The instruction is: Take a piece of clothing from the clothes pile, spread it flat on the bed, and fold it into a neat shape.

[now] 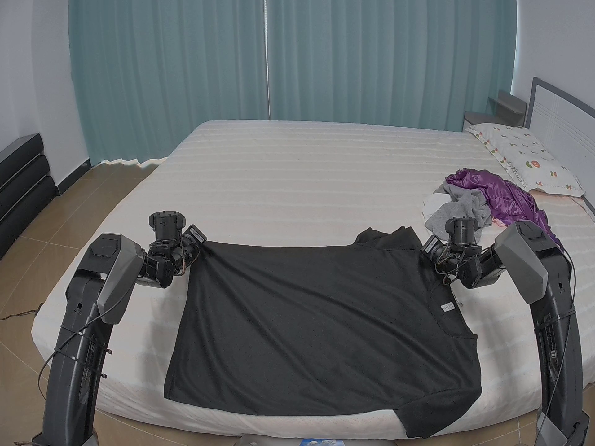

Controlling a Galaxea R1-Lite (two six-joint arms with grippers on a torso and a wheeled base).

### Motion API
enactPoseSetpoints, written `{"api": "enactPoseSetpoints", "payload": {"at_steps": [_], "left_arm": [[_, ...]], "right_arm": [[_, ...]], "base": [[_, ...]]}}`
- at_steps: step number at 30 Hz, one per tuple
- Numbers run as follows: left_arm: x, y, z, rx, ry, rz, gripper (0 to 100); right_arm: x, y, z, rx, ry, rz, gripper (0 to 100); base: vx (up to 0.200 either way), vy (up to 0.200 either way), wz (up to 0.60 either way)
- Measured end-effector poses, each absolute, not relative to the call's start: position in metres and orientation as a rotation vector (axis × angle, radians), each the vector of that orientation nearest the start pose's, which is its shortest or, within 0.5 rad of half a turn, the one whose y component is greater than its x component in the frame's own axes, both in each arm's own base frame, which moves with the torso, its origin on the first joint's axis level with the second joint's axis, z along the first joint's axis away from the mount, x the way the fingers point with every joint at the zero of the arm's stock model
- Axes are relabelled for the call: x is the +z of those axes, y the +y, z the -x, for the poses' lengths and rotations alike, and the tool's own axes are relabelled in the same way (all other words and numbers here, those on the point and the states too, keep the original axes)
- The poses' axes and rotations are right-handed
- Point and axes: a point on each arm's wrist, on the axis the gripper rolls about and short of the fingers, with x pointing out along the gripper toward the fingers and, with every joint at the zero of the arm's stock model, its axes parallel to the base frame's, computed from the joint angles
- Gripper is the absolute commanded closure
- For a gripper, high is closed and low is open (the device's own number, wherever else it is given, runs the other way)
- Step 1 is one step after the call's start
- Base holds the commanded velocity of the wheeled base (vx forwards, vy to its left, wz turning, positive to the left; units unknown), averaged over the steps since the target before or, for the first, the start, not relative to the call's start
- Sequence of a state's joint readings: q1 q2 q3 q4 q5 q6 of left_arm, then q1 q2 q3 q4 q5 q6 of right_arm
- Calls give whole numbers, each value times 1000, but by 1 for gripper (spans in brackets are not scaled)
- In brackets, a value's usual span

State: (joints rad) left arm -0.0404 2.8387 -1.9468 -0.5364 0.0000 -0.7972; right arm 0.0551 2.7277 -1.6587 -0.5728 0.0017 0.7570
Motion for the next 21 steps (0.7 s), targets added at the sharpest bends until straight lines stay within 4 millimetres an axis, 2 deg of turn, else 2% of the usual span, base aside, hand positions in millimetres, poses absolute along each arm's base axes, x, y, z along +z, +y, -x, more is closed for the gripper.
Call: {"api": "enactPoseSetpoints", "payload": {"at_steps": [9,21], "left_arm": [[-35,-22,-550,103,352,780,100],[-32,-22,-552,97,337,780,100]], "right_arm": [[-41,23,-518,-153,456,-730,100],[-20,10,-530,-191,333,-733,100]], "base": [[0,0,0],[0,0,0]]}}
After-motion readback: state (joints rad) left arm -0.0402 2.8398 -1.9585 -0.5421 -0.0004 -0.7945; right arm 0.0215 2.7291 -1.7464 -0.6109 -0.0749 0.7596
